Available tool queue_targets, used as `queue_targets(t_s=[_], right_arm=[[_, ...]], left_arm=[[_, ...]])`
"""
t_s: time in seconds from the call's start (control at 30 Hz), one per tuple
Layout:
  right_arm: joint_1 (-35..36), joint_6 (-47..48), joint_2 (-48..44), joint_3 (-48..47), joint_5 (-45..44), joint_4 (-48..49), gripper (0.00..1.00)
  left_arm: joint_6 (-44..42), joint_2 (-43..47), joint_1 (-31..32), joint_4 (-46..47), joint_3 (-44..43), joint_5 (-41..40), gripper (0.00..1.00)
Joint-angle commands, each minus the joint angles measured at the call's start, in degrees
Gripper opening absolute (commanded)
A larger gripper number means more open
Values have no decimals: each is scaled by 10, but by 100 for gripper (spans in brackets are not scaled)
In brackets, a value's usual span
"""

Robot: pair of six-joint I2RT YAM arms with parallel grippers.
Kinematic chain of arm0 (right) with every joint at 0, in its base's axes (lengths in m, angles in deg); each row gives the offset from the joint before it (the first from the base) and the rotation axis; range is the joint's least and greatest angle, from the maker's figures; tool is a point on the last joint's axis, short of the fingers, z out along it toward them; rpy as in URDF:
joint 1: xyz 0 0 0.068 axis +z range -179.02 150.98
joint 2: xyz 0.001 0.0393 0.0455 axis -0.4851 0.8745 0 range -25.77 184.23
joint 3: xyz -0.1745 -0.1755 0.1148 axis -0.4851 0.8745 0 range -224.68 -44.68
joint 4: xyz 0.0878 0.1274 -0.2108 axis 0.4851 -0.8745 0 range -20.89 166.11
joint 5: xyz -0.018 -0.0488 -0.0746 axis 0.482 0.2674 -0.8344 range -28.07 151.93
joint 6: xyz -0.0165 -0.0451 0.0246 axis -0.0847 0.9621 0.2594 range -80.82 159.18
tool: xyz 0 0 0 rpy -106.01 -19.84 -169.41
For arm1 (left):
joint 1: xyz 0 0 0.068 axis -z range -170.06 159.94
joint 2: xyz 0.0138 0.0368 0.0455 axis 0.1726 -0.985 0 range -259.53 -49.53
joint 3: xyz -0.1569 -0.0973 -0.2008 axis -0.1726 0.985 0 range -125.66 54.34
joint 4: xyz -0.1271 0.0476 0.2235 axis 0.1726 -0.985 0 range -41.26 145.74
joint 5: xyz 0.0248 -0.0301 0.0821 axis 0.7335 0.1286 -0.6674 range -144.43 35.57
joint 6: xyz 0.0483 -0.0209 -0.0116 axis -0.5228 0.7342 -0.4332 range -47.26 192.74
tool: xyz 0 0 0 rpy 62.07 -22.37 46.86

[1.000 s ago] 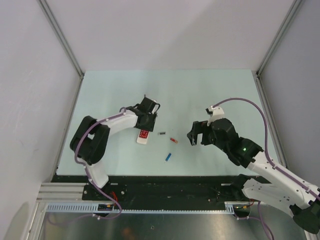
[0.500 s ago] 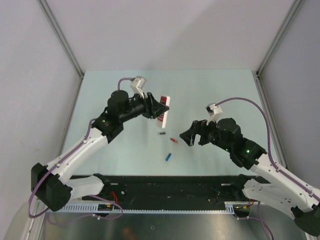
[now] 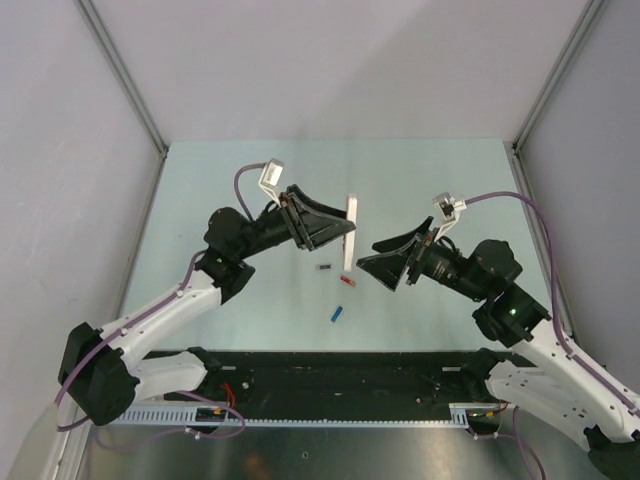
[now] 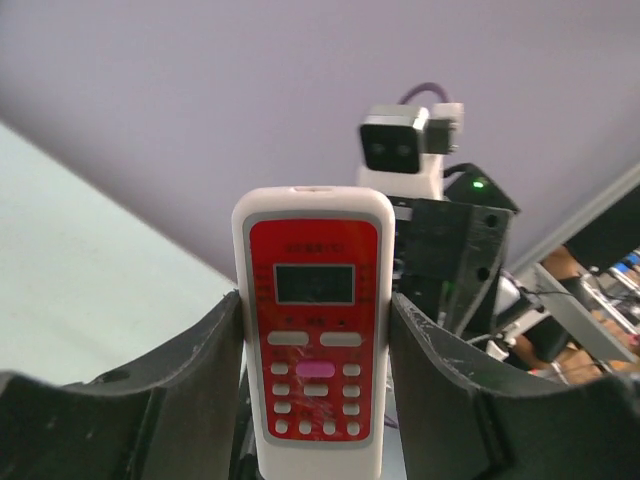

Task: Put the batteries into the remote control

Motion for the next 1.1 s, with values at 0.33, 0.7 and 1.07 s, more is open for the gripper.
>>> queue_targets(t_s=[0.33,0.7,1.07], right_arm=[[-10,-76,23,35,66,180,100],[8,-81,56,35,54,175,96],[24,-78,71,35,54,165,65]], left_arm=[[113,-25,36,236,36,-14,0],[103,-15,38,237,62,-51,0],[103,-8,39,237,76,-73,1]])
